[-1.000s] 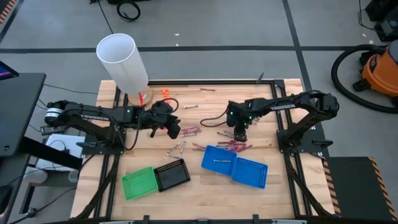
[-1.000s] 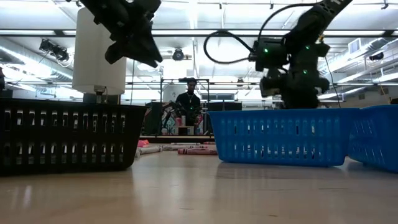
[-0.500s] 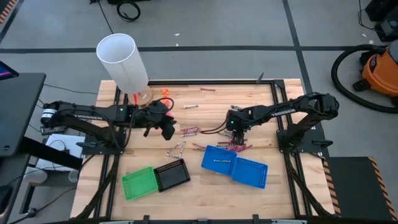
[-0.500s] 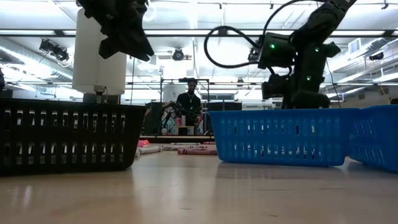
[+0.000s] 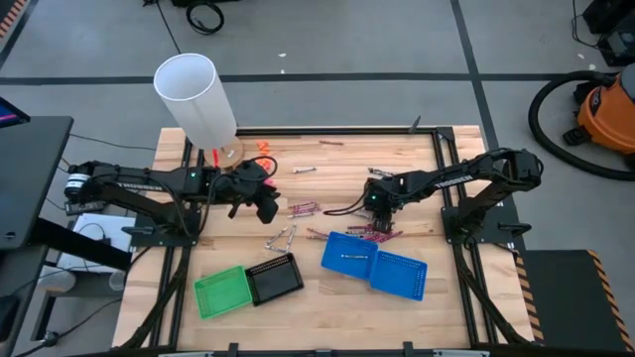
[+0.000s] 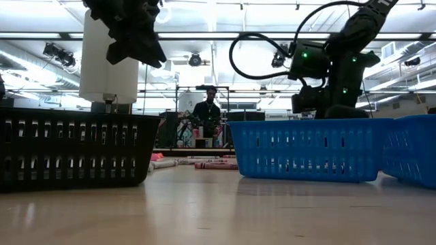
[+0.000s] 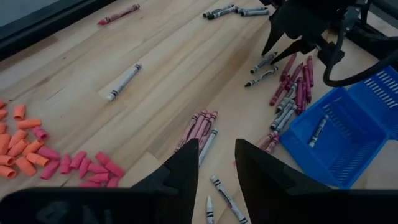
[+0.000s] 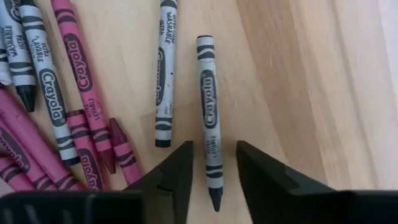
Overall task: Sort crayons
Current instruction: Put the black crayon into the right blue bin
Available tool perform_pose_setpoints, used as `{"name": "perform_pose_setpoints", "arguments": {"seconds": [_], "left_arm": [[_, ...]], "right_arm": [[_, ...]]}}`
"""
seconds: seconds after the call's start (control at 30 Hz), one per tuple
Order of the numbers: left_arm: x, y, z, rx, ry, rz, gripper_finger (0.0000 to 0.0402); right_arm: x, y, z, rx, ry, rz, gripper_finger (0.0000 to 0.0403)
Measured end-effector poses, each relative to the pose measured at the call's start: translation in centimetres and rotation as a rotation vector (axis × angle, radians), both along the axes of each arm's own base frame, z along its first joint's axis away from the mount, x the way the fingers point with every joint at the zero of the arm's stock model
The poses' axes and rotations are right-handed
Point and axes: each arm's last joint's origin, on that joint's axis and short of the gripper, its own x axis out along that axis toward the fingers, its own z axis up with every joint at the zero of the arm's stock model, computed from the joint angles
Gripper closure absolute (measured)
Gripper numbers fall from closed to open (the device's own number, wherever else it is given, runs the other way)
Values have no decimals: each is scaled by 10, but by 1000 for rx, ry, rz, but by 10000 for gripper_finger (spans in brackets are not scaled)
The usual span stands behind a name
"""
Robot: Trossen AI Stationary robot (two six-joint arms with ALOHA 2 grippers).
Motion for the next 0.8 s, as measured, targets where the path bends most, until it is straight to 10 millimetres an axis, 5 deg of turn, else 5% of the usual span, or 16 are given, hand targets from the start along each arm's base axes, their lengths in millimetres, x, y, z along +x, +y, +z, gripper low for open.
{"name": "perform_pose_setpoints", "arguments": {"seconds": [0.33,0.8], "left_arm": [[-7,0,0,-13,36,-7,288],[-9,-1,3,107,62,-114,288]], "right_arm": [[1,0,2,35,3,-1,386],[16,-2,37,186,47,-163,375]]}}
